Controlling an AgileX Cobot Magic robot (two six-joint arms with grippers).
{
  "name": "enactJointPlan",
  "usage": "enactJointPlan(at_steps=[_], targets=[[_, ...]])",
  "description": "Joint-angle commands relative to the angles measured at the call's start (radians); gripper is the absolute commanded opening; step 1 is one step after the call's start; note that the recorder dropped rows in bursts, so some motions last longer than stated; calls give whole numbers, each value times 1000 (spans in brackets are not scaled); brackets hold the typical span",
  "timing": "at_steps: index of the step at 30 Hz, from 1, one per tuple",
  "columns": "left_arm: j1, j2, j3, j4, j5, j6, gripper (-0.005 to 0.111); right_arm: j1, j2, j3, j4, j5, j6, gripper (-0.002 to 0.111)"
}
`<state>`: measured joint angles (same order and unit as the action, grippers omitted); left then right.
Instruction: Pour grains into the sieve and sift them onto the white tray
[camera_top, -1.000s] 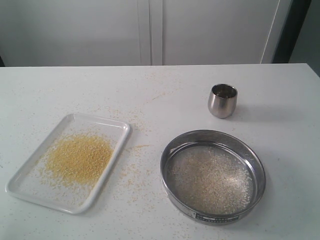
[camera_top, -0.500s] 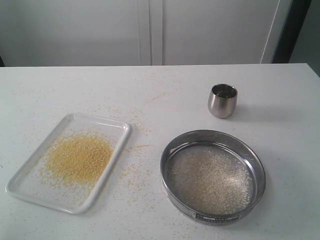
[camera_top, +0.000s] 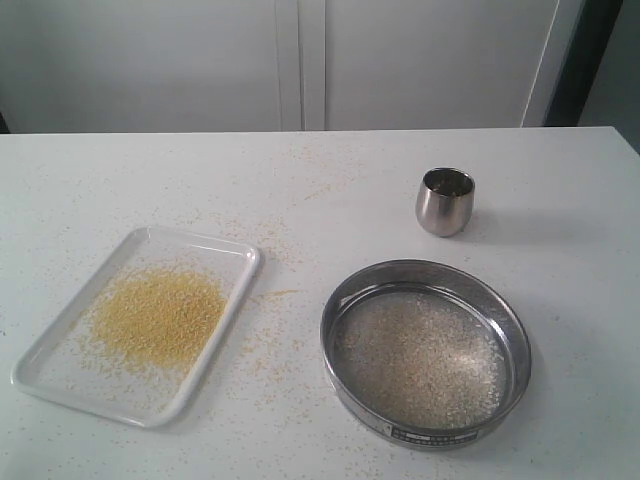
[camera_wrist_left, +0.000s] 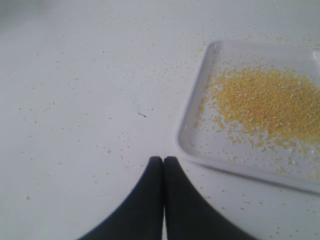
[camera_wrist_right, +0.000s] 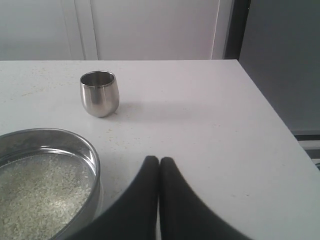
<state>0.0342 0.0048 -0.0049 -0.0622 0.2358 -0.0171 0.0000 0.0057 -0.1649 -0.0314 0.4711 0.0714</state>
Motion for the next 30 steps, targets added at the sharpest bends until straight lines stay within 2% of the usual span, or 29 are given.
enactJointPlan(at_steps=[1, 30], targets=[[3, -5, 5, -5, -3, -6, 0, -6, -6, 38, -31, -39, 5, 0], [3, -5, 5, -5, -3, -6, 0, -6, -6, 119, -31, -76, 5, 0]])
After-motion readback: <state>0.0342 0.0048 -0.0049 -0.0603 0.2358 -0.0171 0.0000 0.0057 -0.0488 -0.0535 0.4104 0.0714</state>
